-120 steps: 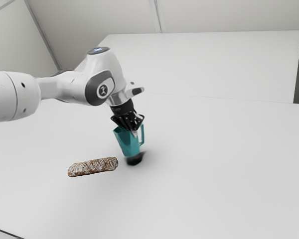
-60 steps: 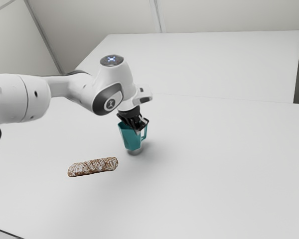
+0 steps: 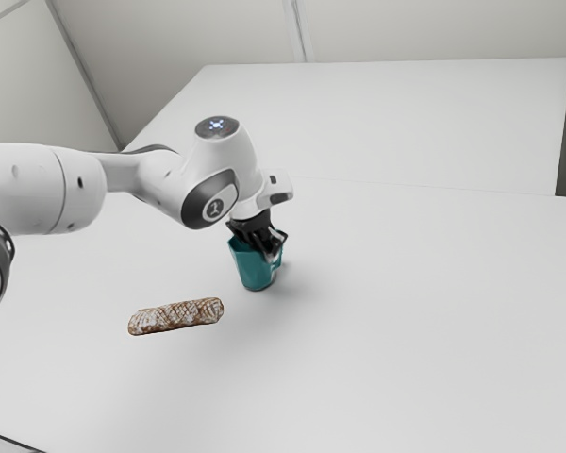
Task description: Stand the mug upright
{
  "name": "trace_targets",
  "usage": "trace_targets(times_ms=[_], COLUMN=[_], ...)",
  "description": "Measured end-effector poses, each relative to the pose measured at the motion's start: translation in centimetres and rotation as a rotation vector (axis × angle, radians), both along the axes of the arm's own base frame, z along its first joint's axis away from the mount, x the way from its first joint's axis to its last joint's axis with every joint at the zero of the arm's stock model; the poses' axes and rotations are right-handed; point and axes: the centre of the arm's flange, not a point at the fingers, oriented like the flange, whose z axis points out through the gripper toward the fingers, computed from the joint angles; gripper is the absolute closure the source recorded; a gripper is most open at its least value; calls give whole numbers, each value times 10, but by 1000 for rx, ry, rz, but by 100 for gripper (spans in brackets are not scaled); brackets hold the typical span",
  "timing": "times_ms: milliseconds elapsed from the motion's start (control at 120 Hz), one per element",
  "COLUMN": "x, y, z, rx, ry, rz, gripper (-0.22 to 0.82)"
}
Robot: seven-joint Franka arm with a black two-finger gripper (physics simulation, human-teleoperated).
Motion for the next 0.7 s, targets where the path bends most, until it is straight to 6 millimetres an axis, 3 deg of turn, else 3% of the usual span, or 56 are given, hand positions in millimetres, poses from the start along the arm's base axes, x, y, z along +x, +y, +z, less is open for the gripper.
trace_targets(times_ms=[133,267,458,700], x=[-2,-6,-14,1], y=[0,-1,-10,-10], z=[19,49,104,193], rx=[-2,2,-9,-45], ry=[-24,-61,-131,-157], rz=[5,3,-1,47], gripper=[35,19,8,2])
